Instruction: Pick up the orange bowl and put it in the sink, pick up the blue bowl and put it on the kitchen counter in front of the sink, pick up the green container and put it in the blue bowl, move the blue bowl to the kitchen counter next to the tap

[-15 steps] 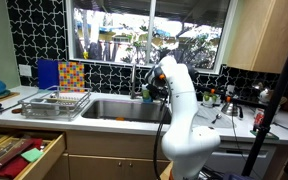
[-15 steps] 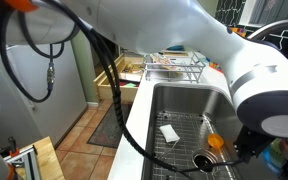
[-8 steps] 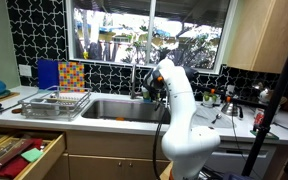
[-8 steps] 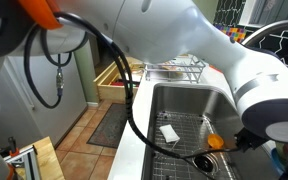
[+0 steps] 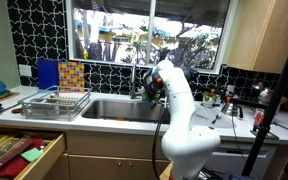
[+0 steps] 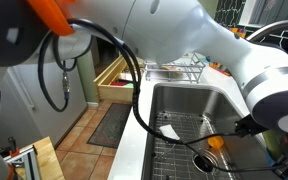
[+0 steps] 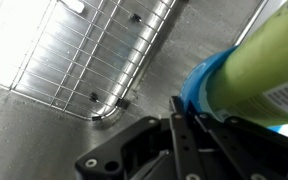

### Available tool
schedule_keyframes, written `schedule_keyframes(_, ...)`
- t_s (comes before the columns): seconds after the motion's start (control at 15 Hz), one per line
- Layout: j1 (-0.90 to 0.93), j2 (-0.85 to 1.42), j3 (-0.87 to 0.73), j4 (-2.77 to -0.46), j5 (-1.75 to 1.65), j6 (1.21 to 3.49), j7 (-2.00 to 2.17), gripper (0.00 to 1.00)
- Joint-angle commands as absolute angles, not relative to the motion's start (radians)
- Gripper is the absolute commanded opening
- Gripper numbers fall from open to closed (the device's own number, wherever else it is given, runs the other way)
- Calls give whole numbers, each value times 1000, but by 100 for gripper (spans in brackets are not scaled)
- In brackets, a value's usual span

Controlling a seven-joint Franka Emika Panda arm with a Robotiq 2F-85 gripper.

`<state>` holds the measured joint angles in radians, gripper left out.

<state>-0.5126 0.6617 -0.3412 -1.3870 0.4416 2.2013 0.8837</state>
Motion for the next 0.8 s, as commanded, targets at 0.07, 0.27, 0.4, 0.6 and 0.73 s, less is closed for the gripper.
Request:
schedule_keyframes(0.07,-550,716,-318,-1289,444,2102,938,1)
schedule_keyframes(0.27,-562,743,-320,-1247,442,2089,970,1)
schedule_keyframes(0.4,-575,764,-318,-1218,442,2084,990,1)
schedule_keyframes(0.6,-597,789,-306,-1178,442,2067,1003,1)
schedule_keyframes(0.73,-608,803,-296,-1153,441,2048,1014,1)
